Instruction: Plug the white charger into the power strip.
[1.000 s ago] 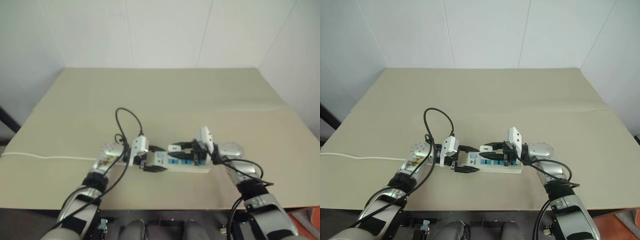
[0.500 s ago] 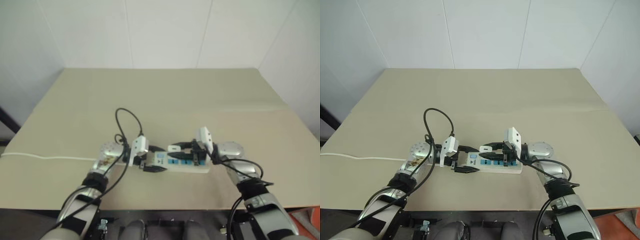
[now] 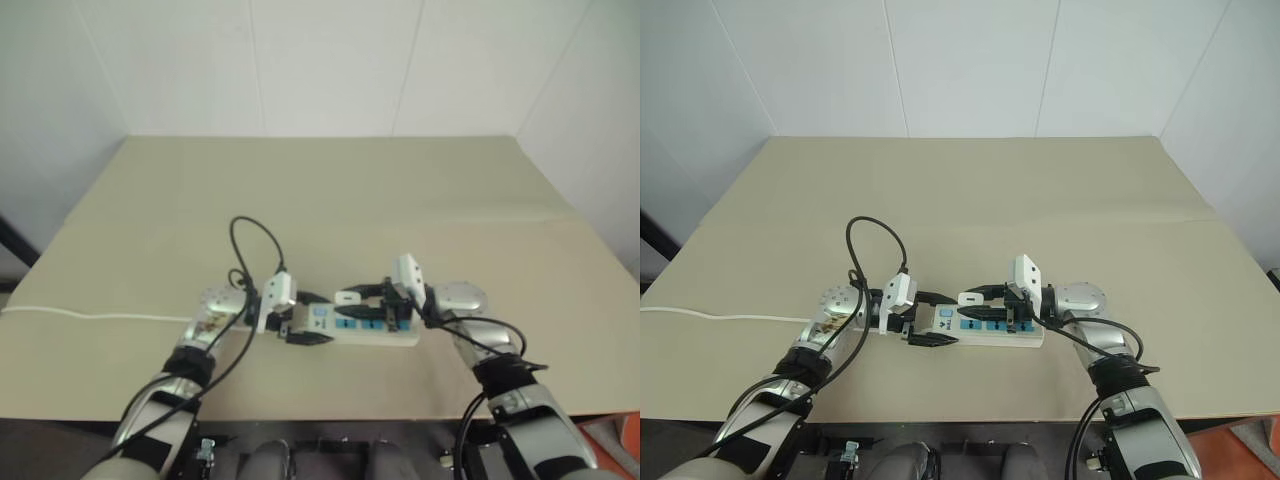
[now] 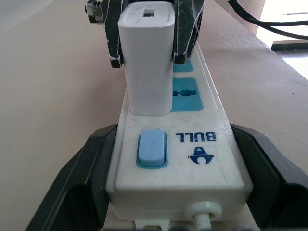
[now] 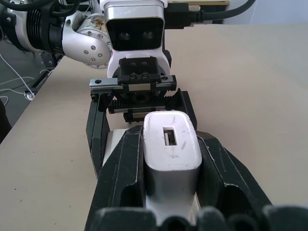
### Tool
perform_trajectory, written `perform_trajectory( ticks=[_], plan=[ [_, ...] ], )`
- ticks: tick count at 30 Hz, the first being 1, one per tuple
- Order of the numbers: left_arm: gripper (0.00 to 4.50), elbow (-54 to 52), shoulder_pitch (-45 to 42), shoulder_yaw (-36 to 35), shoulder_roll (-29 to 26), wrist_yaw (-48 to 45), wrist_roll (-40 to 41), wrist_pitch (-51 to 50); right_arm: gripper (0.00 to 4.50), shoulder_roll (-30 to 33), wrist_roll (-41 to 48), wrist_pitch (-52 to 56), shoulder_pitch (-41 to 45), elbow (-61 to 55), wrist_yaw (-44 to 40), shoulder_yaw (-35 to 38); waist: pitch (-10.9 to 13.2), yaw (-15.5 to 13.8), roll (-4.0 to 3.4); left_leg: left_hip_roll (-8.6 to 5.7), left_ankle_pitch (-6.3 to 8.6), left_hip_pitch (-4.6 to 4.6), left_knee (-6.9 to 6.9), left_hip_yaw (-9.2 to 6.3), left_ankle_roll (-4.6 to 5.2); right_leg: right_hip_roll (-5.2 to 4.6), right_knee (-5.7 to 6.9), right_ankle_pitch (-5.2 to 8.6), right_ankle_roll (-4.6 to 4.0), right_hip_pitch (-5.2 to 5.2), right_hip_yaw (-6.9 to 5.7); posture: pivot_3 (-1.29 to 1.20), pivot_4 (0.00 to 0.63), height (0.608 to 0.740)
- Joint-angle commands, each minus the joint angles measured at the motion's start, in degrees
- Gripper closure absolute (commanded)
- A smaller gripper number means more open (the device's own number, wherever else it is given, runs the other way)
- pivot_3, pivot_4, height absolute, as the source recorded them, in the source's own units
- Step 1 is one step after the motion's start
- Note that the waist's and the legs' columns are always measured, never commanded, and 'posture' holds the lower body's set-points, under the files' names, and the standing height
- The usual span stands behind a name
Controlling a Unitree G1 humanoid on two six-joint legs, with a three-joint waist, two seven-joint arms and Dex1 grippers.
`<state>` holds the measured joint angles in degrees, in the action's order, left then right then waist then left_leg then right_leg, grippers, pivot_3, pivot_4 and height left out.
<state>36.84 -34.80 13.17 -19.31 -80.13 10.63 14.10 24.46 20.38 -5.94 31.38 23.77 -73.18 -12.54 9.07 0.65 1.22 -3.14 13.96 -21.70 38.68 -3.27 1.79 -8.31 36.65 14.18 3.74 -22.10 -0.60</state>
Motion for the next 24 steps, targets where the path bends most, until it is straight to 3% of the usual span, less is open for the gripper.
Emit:
perform_trajectory(
  ticks=[1,19,24],
  plan=[
    [1.23,0.25,1.81,2.24,-0.61,-1.43,-2.37,-0.38,3.34,1.63,-4.98,2.65,-1.79,3.39,1.52,-1.00,0.00,0.00,0.00,0.00,0.00,0.00,0.00,0.00,0.00,0.00,0.00,0.00,0.00,0.00,0.00,0.00,0.150,0.740],
    [1.23,-0.13,2.19,2.28,-0.73,-1.28,-2.46,-0.49,3.34,1.83,-3.76,7.06,-1.52,-0.69,1.45,0.12,0.00,0.01,0.00,0.00,0.00,-0.05,-0.11,0.00,0.00,0.00,-0.05,0.00,0.00,-0.05,0.00,0.00,0.150,0.740],
    [1.23,-0.14,2.12,2.28,-0.78,-1.21,-2.48,-0.43,1.75,1.74,-4.02,7.30,-1.69,-1.11,0.93,-0.07,0.01,-0.07,0.01,0.00,0.00,-0.11,-0.12,0.00,0.00,0.00,-0.09,0.00,0.00,-0.05,-0.02,0.00,0.150,0.740]
  ],
)
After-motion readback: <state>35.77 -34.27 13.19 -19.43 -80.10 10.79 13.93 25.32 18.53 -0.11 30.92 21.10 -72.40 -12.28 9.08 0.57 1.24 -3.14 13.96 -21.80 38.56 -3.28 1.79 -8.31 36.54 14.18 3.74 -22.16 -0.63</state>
